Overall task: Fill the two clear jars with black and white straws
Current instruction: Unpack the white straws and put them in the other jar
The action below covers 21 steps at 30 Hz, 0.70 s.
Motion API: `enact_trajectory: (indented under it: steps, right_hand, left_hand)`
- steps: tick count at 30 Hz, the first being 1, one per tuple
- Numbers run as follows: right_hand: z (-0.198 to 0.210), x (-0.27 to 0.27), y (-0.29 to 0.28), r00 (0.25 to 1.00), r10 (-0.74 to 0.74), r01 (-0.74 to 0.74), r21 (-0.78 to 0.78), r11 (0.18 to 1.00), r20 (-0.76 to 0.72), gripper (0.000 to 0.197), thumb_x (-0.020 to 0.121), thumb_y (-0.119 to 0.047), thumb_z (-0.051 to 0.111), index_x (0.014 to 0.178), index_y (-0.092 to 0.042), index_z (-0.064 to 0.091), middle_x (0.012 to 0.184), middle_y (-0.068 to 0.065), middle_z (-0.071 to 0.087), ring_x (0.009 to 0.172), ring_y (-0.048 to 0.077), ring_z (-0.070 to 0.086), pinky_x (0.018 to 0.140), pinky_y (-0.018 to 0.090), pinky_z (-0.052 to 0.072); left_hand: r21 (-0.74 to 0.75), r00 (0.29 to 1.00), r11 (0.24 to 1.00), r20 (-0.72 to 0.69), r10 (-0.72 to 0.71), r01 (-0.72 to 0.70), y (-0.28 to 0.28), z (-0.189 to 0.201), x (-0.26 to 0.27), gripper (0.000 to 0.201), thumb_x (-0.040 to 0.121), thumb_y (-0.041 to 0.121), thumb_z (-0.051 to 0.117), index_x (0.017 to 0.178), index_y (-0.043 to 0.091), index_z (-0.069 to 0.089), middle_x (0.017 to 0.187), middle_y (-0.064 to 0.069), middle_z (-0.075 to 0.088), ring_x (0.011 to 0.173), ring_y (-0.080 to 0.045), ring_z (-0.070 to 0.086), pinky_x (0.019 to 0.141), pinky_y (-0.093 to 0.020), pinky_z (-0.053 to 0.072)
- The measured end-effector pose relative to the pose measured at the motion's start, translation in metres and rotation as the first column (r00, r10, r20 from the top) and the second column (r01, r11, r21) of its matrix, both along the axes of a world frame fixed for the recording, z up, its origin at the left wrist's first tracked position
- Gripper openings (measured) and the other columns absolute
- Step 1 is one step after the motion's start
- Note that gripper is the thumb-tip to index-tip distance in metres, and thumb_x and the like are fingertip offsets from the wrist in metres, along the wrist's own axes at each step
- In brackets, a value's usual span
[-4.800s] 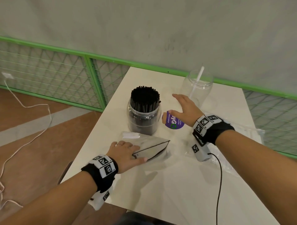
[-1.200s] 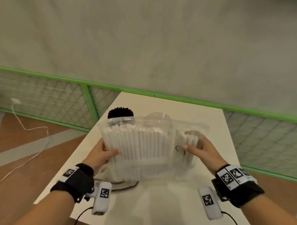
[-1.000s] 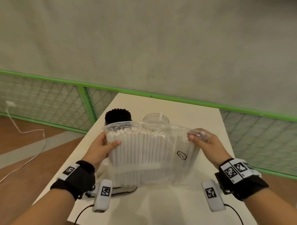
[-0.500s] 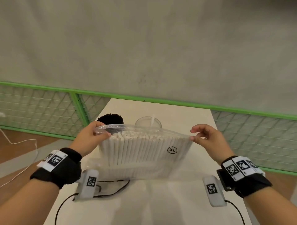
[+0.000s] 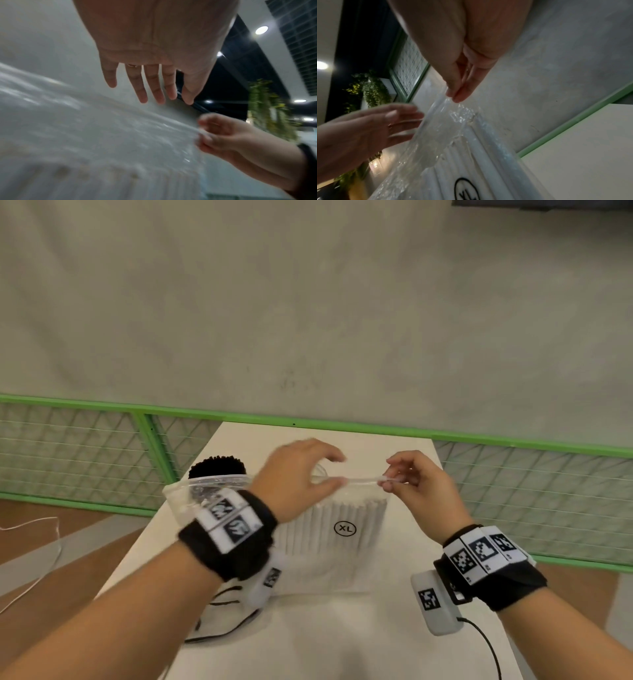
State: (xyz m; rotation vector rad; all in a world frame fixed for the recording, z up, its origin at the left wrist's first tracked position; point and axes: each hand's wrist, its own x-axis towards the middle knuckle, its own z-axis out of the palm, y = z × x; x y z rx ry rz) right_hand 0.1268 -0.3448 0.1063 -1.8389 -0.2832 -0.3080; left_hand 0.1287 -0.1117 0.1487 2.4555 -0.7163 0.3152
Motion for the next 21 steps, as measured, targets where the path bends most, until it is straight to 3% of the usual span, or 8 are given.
enact_trajectory:
  steps: [4,7,9,13,16,19,21]
  right_hand:
    - [0.002,-0.002,-0.002,1.000,0.022,-0.022,0.020,1.000,-0.009,0.042,0.080,0.012,0.064,0.092,-0.028,0.057,0.076,-0.003,0.064,0.077,0.018,0.068,0.079,0.028,0.054]
    - [0.000,-0.004,-0.006,0.999,0.013,-0.012,0.030,0.999,-0.034,0.036,0.081,0.012,0.063,0.087,-0.023,0.056,0.074,-0.001,0.065,0.075,0.018,0.068,0.080,0.036,0.056]
    - [0.000,-0.004,-0.004,1.000,0.025,-0.024,0.011,1.000,-0.019,0.035,0.081,0.013,0.062,0.083,-0.022,0.055,0.075,-0.002,0.064,0.075,0.017,0.067,0.079,0.035,0.056]
    - [0.000,0.002,0.001,1.000,0.022,-0.021,-0.042,0.999,0.020,0.033,0.081,0.009,0.064,0.077,-0.022,0.055,0.077,-0.001,0.061,0.084,0.026,0.069,0.077,0.034,0.055]
    - [0.001,0.008,0.004,0.998,0.034,-0.030,-0.081,0.996,0.049,0.035,0.083,0.010,0.060,0.078,-0.024,0.057,0.081,0.005,0.064,0.084,0.023,0.069,0.078,0.035,0.055]
    - [0.002,0.015,0.006,0.995,0.048,-0.038,-0.111,0.993,0.093,0.036,0.085,0.013,0.057,0.079,-0.023,0.059,0.085,0.004,0.062,0.080,0.017,0.068,0.076,0.032,0.054]
    - [0.000,0.020,0.003,0.995,0.047,-0.036,-0.115,0.993,0.093,0.037,0.085,0.010,0.058,0.079,-0.026,0.060,0.086,0.002,0.062,0.082,0.021,0.068,0.077,0.034,0.054]
  left_hand:
    - [0.047,0.999,0.999,0.025,-0.023,0.022,-0.062,-0.010,0.005,0.027,0.084,0.047,0.061,0.101,0.027,0.067,0.099,0.009,0.069,0.095,-0.013,0.061,0.090,-0.036,0.043]
    - [0.128,0.997,0.991,0.069,0.033,-0.042,-0.072,-0.013,0.010,0.027,0.087,0.051,0.054,0.095,0.028,0.067,0.095,0.009,0.070,0.092,-0.015,0.059,0.090,-0.032,0.038]
    - [0.213,0.993,0.975,0.105,0.045,-0.067,-0.068,-0.013,0.011,0.029,0.088,0.053,0.050,0.095,0.030,0.066,0.095,0.010,0.070,0.093,-0.014,0.057,0.092,-0.031,0.035]
    - [0.194,0.987,0.970,0.096,0.130,-0.147,-0.025,-0.011,0.012,0.021,0.089,0.048,0.052,0.092,0.032,0.065,0.093,0.012,0.070,0.090,-0.014,0.058,0.089,-0.031,0.037]
    - [0.183,0.973,0.957,0.084,0.214,-0.226,0.026,-0.011,0.007,0.017,0.089,0.046,0.054,0.090,0.033,0.065,0.090,0.014,0.068,0.085,-0.012,0.057,0.083,-0.032,0.041]
    - [0.168,0.943,0.929,0.102,0.317,-0.331,0.076,-0.012,-0.002,0.013,0.087,0.039,0.058,0.085,0.027,0.065,0.083,0.010,0.067,0.081,-0.019,0.058,0.072,-0.033,0.042]
    - [0.136,0.913,0.903,0.071,0.402,-0.408,0.107,-0.014,-0.010,0.009,0.087,0.034,0.059,0.084,0.027,0.065,0.082,0.009,0.066,0.082,-0.019,0.057,0.070,-0.033,0.042]
